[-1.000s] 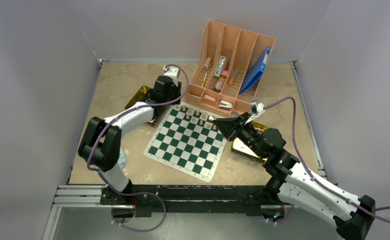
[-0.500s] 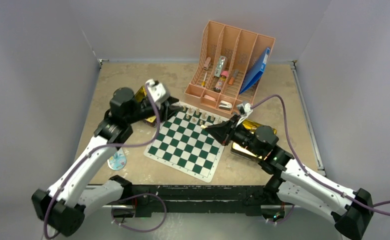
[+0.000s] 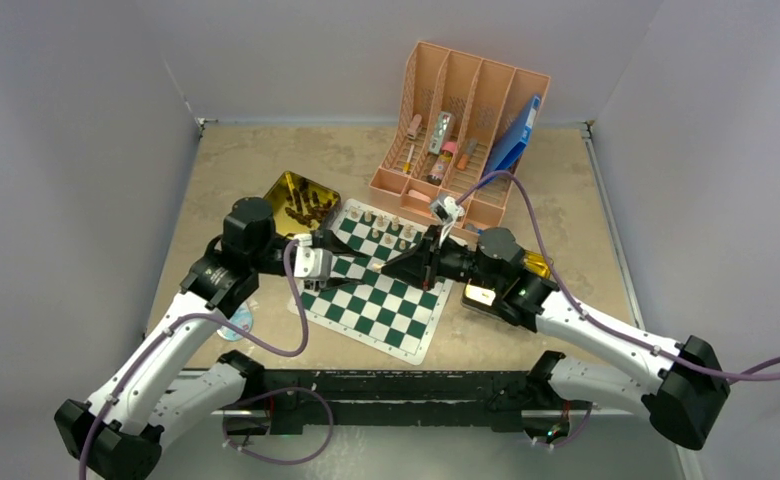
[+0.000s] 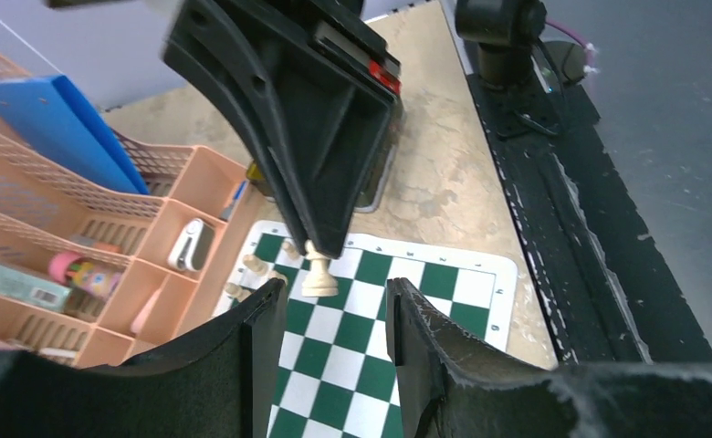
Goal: Set up the chess pieces on the board
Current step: Place the chess piece on the chessboard.
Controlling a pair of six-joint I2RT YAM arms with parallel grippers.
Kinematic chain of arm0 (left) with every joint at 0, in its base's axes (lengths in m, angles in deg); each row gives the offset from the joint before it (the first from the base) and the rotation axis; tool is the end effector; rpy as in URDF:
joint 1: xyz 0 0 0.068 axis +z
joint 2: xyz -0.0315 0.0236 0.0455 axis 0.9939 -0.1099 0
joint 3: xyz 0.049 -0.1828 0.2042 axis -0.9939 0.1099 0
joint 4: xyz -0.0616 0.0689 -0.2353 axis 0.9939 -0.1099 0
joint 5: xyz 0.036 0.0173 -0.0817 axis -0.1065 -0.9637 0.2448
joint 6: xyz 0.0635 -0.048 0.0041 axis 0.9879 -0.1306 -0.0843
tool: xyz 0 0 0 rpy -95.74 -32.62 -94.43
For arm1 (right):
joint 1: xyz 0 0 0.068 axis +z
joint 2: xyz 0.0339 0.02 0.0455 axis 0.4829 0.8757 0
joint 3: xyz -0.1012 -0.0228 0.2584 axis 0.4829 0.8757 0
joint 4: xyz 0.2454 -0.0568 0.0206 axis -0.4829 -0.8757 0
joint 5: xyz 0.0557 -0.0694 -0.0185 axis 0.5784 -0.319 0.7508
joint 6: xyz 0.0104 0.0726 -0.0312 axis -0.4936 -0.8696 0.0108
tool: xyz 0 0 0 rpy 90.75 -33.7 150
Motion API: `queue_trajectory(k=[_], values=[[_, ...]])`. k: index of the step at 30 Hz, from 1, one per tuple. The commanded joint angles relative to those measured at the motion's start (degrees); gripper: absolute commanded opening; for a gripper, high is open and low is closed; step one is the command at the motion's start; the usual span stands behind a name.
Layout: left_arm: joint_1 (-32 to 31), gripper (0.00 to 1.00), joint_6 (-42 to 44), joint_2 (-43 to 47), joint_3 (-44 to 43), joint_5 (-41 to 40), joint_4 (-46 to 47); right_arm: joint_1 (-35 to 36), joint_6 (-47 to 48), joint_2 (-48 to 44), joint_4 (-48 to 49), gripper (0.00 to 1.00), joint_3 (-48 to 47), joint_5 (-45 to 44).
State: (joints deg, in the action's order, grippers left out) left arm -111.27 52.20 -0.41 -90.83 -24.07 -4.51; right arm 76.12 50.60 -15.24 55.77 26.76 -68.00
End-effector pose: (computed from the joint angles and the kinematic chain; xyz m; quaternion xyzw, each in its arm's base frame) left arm 0.1335 -0.1374 0.3488 0.6115 0.4496 -0.3835 0.5261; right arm 0.1562 0.2051 0.3211 -0.2224 0.6533 0.5505 0.4698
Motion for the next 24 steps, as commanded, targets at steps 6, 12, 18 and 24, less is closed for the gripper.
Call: queue_trajectory(k=[6,12,18,24], values=[[-1.1,0.43,3.0,-1.2,2.0,3.6,1.5,0.2,0.7,3.2,3.8,0.10,-7.5,7.2],[-1.2,0.43,1.7,-2.0,2.7,3.4,2.6,0.2,-0.3,5.4,5.1,0.10,-8.6,9.5],[-1.3,0.37,-3.1,-3.4,1.9,1.9,4.0,0.2,-0.6,5.5,5.8,0.09,-8.6,8.7],[-1.3,0.07,-13.3,-3.9,2.9,0.3,9.9,0.2,-2.7,4.2,8.9,0.10,-7.8,4.2]])
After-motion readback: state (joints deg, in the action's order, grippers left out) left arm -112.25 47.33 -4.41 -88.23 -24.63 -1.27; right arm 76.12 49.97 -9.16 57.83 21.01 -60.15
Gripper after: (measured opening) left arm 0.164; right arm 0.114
